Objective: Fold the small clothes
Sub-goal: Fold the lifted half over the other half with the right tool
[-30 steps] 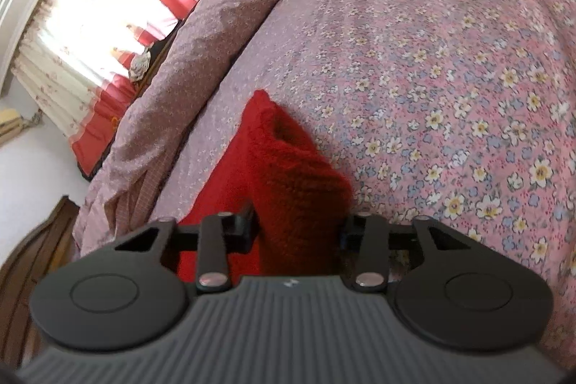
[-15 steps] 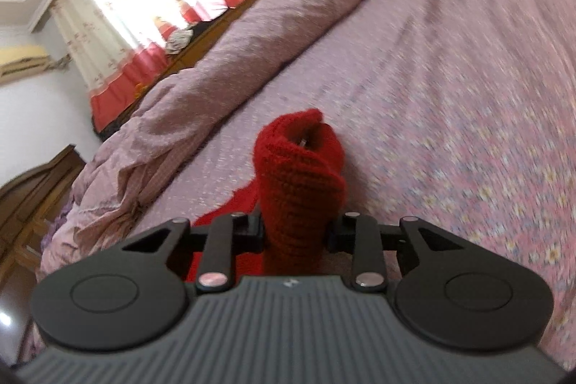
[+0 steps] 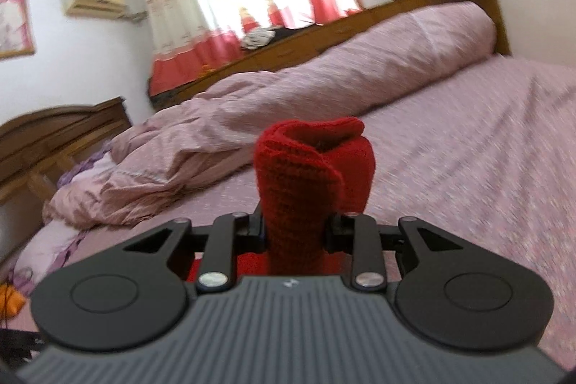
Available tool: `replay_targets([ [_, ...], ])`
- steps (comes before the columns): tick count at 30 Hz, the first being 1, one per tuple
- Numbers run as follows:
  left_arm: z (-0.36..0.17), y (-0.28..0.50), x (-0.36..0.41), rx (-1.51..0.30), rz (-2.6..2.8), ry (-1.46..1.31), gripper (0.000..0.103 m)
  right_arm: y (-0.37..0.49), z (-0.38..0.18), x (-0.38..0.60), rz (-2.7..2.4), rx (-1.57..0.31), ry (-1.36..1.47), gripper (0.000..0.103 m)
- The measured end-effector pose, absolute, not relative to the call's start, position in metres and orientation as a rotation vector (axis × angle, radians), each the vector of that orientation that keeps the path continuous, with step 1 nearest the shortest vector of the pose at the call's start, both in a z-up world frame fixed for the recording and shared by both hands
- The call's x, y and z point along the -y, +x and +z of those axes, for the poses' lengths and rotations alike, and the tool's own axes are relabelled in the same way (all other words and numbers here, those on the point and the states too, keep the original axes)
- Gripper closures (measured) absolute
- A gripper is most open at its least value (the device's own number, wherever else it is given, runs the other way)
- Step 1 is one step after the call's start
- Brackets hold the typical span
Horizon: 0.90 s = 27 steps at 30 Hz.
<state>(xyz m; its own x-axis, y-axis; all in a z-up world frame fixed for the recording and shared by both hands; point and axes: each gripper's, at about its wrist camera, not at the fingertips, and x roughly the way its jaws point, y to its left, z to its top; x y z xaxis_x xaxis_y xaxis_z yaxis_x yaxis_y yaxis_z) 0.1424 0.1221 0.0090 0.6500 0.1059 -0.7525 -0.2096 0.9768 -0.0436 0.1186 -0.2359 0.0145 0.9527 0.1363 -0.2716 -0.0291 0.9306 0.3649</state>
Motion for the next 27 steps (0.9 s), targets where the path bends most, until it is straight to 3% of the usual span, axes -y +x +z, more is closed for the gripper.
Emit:
replay_targets([
  [9, 0.005, 0.137, -0.136, -0.851, 0.199, -0.159, 0.012, 0.132, 0.024, 0.179, 0.242, -0.325, 0.225, 0.073],
  [19, -0.001, 0.132, -0.151, -0.859, 0.220, -0.185, 0.012, 0.149, -0.016, 0.109, 0.407, -0.470, 0.037, 0.073],
  [27, -0.004, 0.125, -0.167, -0.853, 0.240, -0.219, 0.012, 0.149, -0.002, 0.109, 0.387, -0.407, 0.091, 0.073],
])
